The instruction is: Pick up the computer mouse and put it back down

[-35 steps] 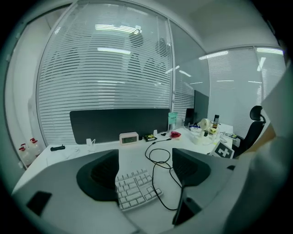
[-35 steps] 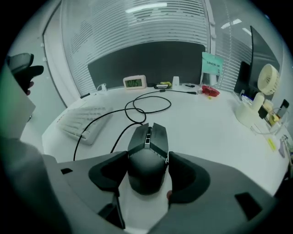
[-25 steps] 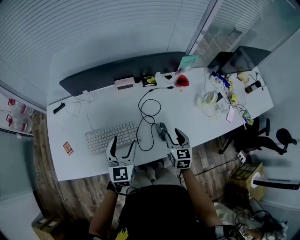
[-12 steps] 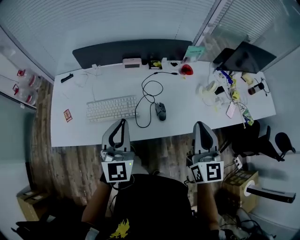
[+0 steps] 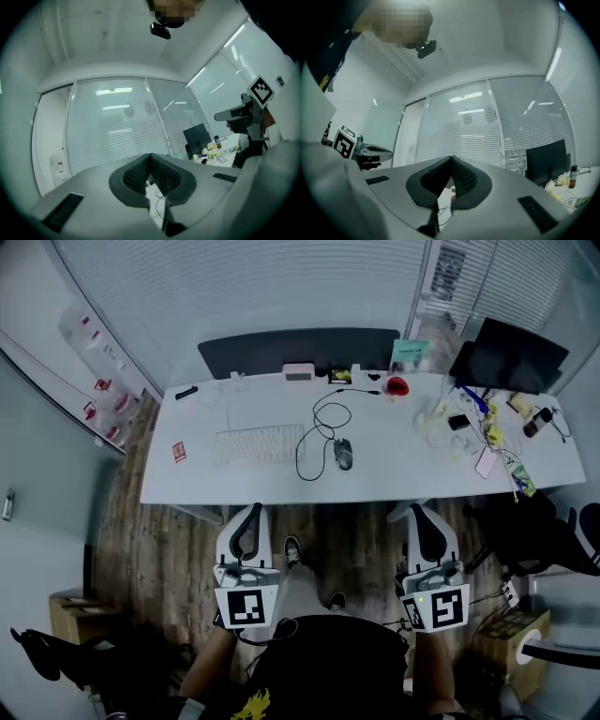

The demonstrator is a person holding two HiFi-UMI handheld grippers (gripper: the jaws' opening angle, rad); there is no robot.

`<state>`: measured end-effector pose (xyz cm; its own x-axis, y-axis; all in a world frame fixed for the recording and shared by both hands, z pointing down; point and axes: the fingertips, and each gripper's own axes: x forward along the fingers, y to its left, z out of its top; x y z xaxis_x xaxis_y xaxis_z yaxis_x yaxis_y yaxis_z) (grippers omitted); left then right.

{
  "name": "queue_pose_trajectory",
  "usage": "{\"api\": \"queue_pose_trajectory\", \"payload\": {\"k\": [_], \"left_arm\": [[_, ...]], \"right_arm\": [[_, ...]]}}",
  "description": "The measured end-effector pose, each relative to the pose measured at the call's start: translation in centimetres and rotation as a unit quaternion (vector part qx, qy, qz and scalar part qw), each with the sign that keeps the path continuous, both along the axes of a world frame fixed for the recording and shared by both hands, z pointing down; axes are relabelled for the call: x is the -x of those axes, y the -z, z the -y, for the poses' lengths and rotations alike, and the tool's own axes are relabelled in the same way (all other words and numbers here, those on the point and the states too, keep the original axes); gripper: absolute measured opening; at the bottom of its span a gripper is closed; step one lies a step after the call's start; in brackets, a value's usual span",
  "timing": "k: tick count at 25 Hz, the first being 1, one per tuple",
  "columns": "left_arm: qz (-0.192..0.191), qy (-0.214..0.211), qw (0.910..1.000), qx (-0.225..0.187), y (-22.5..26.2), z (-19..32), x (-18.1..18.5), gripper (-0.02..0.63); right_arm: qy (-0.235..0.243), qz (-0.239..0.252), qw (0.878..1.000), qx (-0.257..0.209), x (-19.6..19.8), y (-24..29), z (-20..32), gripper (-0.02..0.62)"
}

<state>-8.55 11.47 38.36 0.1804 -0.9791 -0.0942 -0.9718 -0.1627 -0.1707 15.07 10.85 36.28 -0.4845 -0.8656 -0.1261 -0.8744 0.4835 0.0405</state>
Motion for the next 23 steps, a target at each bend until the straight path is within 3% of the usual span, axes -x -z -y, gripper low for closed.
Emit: {"api": "queue_pose_trajectory", "payload": {"k": [2,5,7,11,14,23], "left_arm": [[0.051,0.006,0.9987,0.002,0.0,-2.2,-0.4,0.014],[-0.008,0.025,0.9996,0.006,-0.4,-5.2,-0.6,0.014],[-0.02,0.032,0.9993,0.005,-0.8,-6.9,-1.0,0.014],[0.036,0.016,0.9992,0.002,-0.4,-8.9,-2.0,0.014],[-0.016,0.027,0.9995,-0.002,0.8,-9.9,-1.6,0.014],[0.003,0.029,0.9996,-0.003,2.8,-11.6,-2.6,0.014]], "right_arm": [[0.002,0.016,1.0,0.002,-0.3,0.2,-1.5,0.014],[0.018,0.014,1.0,0.007,-0.2,-0.3,-4.3,0.014],[0.025,0.007,1.0,0.01,-0.5,-0.8,-6.0,0.014],[0.03,0.016,0.999,0.01,-1.0,-0.8,-8.0,0.014],[0.033,0.026,0.999,0.009,-0.9,-0.3,-8.8,0.014],[0.044,0.029,0.999,-0.006,-2.1,1.5,-10.7,0.014]]}}
